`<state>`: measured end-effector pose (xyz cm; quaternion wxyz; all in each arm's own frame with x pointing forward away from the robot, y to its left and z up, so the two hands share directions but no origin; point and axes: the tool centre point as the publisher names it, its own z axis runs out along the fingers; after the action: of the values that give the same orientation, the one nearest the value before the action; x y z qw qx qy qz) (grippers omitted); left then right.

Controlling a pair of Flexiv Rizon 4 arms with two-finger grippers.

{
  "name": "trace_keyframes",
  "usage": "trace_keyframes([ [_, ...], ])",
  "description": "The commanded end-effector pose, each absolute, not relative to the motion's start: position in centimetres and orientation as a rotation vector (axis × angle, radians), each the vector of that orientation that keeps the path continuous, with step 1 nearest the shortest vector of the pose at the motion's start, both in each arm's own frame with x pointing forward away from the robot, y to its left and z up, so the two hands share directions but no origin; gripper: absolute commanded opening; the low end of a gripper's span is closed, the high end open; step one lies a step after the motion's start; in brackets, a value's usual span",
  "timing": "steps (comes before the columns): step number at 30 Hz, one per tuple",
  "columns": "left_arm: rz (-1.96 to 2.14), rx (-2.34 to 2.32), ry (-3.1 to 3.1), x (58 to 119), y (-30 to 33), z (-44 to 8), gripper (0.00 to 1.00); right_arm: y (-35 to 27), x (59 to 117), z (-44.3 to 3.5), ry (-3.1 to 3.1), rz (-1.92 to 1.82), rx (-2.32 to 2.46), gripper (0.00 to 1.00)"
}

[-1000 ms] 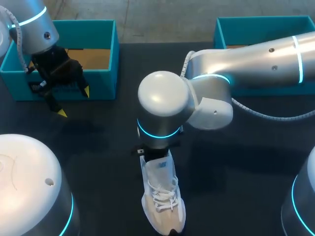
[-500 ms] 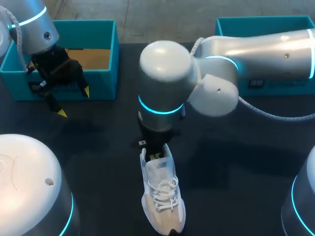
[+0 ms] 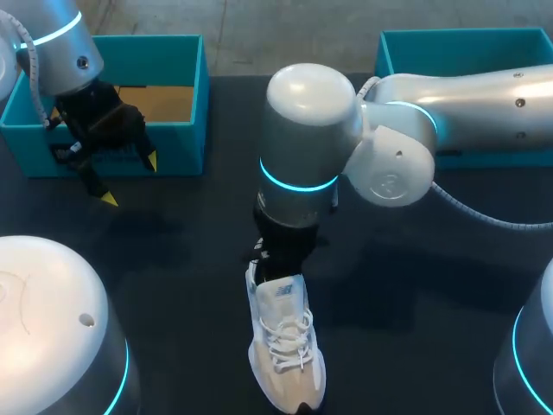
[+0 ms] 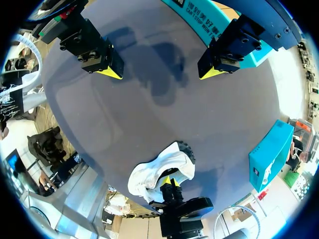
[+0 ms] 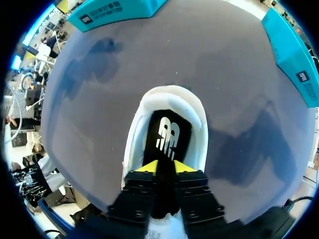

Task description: Take the shoe out of the shoebox, open the shoe tongue, remove and reinsert the insole, then place the shoe into the shoebox

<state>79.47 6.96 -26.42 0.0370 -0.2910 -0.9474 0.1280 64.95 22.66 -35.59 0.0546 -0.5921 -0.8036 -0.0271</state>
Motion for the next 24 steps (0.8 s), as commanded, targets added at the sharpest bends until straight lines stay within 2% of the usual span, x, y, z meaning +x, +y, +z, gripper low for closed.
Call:
trace_keyframes([
  [1, 0.389, -0.893, -2.91, 79.4, 7.0, -26.4, 1.0, 22.9, 64.7, -35.3, -2.437, -0.05, -1.798, 0.27],
  [4, 0.389, -0.893, -2.91, 79.4, 7.0, -26.4, 1.0, 22.7, 64.5, -35.3, -2.427, -0.051, -1.794, 0.32],
  [7, 0.389, -0.893, -2.91, 79.4, 7.0, -26.4, 1.0, 22.5, 64.4, -35.5, -2.411, -0.052, -1.796, 0.47],
  [11, 0.389, -0.893, -2.91, 79.4, 7.0, -26.4, 1.0, 22.6, 64.3, -35.7, -2.404, -0.054, -1.787, 0.53],
  [16, 0.389, -0.893, -2.91, 79.4, 7.0, -26.4, 1.0, 22.7, 64.0, -35.6, -2.4, -0.051, -1.79, 1.0],
  [24, 0.389, -0.893, -2.91, 79.4, 7.0, -26.4, 1.0, 23.1, 63.5, -35.8, -2.393, -0.046, -1.789, 1.0],
])
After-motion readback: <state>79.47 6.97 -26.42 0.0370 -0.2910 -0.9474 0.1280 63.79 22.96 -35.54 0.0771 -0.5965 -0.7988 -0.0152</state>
